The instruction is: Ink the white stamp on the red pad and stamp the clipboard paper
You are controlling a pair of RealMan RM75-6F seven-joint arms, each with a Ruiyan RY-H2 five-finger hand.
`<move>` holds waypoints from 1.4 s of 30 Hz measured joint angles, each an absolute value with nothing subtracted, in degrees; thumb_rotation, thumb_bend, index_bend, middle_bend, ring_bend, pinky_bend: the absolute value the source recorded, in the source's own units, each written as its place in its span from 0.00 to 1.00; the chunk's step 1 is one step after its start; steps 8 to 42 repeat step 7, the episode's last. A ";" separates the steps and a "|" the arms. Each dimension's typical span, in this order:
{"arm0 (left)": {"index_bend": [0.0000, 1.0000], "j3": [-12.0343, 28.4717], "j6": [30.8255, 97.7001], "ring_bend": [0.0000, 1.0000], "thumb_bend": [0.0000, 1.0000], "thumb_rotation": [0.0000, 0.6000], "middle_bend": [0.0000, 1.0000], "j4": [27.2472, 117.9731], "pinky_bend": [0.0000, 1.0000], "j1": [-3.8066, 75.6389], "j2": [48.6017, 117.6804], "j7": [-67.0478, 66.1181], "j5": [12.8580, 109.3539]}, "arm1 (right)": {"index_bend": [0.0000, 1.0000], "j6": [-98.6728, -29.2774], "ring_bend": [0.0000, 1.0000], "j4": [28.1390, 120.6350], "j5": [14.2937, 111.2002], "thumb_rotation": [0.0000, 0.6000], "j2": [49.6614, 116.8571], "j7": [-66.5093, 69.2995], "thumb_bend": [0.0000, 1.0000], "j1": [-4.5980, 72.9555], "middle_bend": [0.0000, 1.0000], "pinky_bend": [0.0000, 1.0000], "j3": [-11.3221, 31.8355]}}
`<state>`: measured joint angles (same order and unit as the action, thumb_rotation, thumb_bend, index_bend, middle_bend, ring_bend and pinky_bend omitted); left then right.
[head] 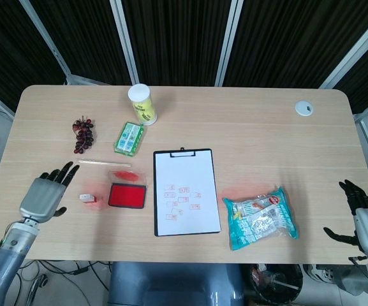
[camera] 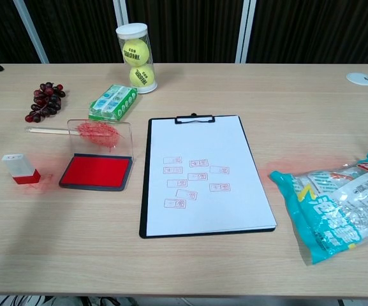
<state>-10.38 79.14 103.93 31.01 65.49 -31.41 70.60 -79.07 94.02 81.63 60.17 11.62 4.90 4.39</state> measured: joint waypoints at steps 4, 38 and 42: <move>0.00 -11.89 84.87 0.00 0.04 1.00 0.00 103.09 0.06 25.03 64.90 -24.32 76.57 | 0.05 -80.00 0.00 93.43 82.21 1.00 60.74 9.73 0.21 4.82 0.00 0.14 4.35; 0.00 -12.53 88.74 0.00 0.04 1.00 0.00 100.35 0.06 20.92 65.55 -19.37 79.84 | 0.05 -80.74 0.00 93.10 82.48 1.00 61.26 8.52 0.21 4.69 0.00 0.14 4.34; 0.00 -12.53 88.74 0.00 0.04 1.00 0.00 100.35 0.06 20.92 65.55 -19.37 79.84 | 0.05 -80.74 0.00 93.10 82.48 1.00 61.26 8.52 0.21 4.69 0.00 0.14 4.34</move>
